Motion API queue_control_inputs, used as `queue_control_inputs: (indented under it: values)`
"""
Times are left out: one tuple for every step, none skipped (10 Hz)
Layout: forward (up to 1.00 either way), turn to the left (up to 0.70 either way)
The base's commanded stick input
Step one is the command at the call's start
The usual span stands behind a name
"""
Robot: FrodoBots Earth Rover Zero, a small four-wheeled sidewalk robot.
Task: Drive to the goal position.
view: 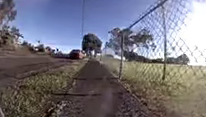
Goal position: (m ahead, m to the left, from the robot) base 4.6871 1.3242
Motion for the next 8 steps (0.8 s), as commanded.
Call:
queue_control_inputs:
  values:
    - [0.45,0.0]
    - [0.45,0.0]
    - [0.23,0.0]
    - [0.0,0.0]
    - [0.0,0.0]
    - [0.0,0.0]
    - [0.0,0.0]
    - [0.0,0.0]
